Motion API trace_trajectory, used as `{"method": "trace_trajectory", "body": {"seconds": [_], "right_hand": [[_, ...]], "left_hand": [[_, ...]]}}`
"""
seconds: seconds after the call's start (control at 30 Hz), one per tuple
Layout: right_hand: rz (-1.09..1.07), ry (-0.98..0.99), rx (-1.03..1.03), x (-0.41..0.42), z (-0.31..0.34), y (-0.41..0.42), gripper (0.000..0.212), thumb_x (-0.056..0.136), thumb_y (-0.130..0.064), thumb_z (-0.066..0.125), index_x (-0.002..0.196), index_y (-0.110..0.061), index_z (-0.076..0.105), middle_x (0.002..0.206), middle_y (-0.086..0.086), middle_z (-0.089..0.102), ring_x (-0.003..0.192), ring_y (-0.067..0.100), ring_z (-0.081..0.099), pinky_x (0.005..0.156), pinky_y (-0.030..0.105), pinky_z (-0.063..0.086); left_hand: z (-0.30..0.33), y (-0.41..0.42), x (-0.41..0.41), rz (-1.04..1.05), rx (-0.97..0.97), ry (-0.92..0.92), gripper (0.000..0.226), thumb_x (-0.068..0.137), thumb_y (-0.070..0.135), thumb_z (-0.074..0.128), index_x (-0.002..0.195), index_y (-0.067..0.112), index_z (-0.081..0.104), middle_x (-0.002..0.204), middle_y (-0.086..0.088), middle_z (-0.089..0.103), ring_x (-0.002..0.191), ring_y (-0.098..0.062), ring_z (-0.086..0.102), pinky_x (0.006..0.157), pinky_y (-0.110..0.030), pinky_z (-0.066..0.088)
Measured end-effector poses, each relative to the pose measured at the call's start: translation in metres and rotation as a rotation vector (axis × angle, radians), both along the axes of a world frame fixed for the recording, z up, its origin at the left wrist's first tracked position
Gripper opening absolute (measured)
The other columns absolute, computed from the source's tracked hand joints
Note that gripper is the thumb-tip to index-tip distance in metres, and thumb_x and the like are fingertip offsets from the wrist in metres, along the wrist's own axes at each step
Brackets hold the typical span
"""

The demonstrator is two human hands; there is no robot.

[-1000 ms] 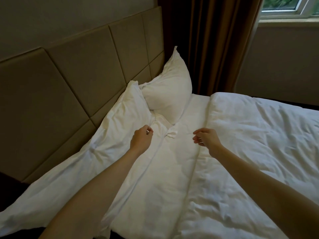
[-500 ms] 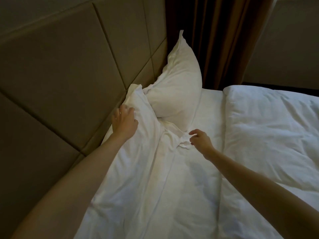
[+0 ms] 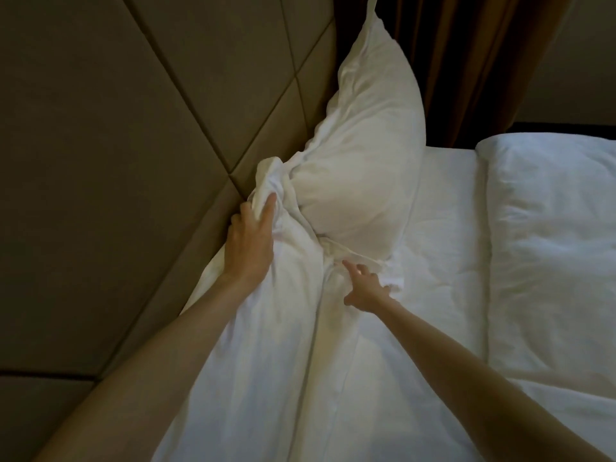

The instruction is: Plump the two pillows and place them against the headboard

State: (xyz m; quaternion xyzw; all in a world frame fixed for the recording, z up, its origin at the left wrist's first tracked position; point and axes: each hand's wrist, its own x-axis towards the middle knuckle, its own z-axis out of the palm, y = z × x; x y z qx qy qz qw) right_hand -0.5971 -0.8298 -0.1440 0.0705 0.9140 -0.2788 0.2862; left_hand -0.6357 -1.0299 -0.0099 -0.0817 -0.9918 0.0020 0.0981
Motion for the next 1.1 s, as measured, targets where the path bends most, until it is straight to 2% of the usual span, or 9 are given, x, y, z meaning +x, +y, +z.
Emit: {"method": "trace_trajectory", "body": {"seconds": [0.17,0.3,0.43,0.5,0.67,0.77,0.87,1.0,1.1], "right_hand": [[0.139,-0.082,0.060,-0.002,-0.034,-0.007,0.101,0.080,-0.018,0.067,0.148,-0.040,-0.004,0.161,0.001,-0.003,0.144,0.033,0.017,0.107,0.069,0.020],[0.163,-0.076,0.047,-0.011,-0.045,-0.005,0.104,0.078,-0.023,0.068,0.148,-0.038,-0.008,0.161,0.003,-0.006,0.147,0.032,0.009,0.106,0.070,0.016],[0.161,-0.098,0.016,-0.016,-0.043,0.004,0.105,0.079,-0.027,0.067,0.149,-0.038,-0.009,0.161,0.000,-0.009,0.147,0.030,0.012,0.110,0.064,0.015],[0.138,-0.054,-0.007,-0.010,-0.038,0.010,0.099,0.081,-0.024,0.065,0.150,-0.038,-0.004,0.162,-0.001,-0.002,0.145,0.029,0.019,0.110,0.062,0.018],[0.065,0.111,-0.098,0.012,-0.010,0.033,0.080,0.086,-0.025,0.063,0.150,-0.029,0.015,0.153,0.006,0.034,0.137,0.028,0.037,0.109,0.055,0.028],[-0.059,0.188,-0.229,0.023,0.020,0.048,0.064,0.086,-0.015,0.063,0.144,-0.018,0.036,0.142,0.009,0.049,0.128,0.026,0.047,0.103,0.037,0.040],[-0.140,0.256,-0.300,0.037,0.057,0.064,0.051,0.086,-0.007,0.062,0.135,-0.013,0.050,0.127,0.010,0.060,0.113,0.024,0.057,0.086,0.023,0.042],[-0.240,0.357,-0.330,0.063,0.107,0.080,0.031,0.083,-0.002,0.060,0.113,-0.007,0.066,0.107,0.010,0.070,0.096,0.022,0.065,0.080,0.021,0.044],[-0.301,0.405,-0.357,0.091,0.144,0.092,0.019,0.083,-0.004,0.060,0.097,-0.010,0.071,0.091,0.005,0.071,0.084,0.018,0.065,0.071,0.017,0.045]], "left_hand": [[-0.009,-0.003,-0.010,-0.072,-0.010,0.010,0.073,0.087,0.012,0.059,0.150,0.019,0.024,0.126,-0.021,0.045,0.094,-0.030,0.050,0.080,-0.038,0.047],[-0.007,0.002,-0.030,-0.108,-0.042,-0.007,0.071,0.087,0.006,0.057,0.150,0.017,0.025,0.129,-0.021,0.044,0.101,-0.031,0.050,0.079,-0.036,0.046],[0.004,0.013,-0.048,-0.111,-0.060,0.000,0.070,0.084,-0.003,0.055,0.147,0.013,0.029,0.127,-0.020,0.045,0.100,-0.033,0.049,0.074,-0.036,0.046],[0.006,0.016,-0.047,-0.104,-0.041,-0.001,0.069,0.085,-0.004,0.053,0.147,0.013,0.029,0.128,-0.020,0.044,0.101,-0.033,0.049,0.076,-0.037,0.046],[0.014,0.022,-0.031,-0.039,0.008,-0.051,0.060,0.090,0.007,0.050,0.145,0.022,0.031,0.137,-0.017,0.037,0.110,-0.034,0.045,0.091,-0.040,0.041],[0.025,0.027,-0.016,-0.001,0.043,-0.049,0.051,0.091,0.014,0.048,0.140,0.021,0.038,0.144,-0.015,0.034,0.119,-0.034,0.042,0.099,-0.042,0.036],[0.036,0.032,0.012,0.022,0.097,-0.034,0.045,0.092,0.015,0.048,0.136,0.015,0.044,0.148,-0.014,0.034,0.127,-0.032,0.039,0.102,-0.042,0.036],[0.054,0.037,0.051,0.041,0.201,-0.088,0.036,0.095,0.012,0.043,0.129,0.012,0.052,0.134,-0.011,0.054,0.117,-0.030,0.051,0.097,-0.041,0.036],[0.069,0.041,0.089,0.100,0.352,-0.104,0.028,0.097,0.012,0.039,0.116,0.014,0.060,0.115,-0.009,0.066,0.097,-0.028,0.060,0.080,-0.037,0.044]]}}
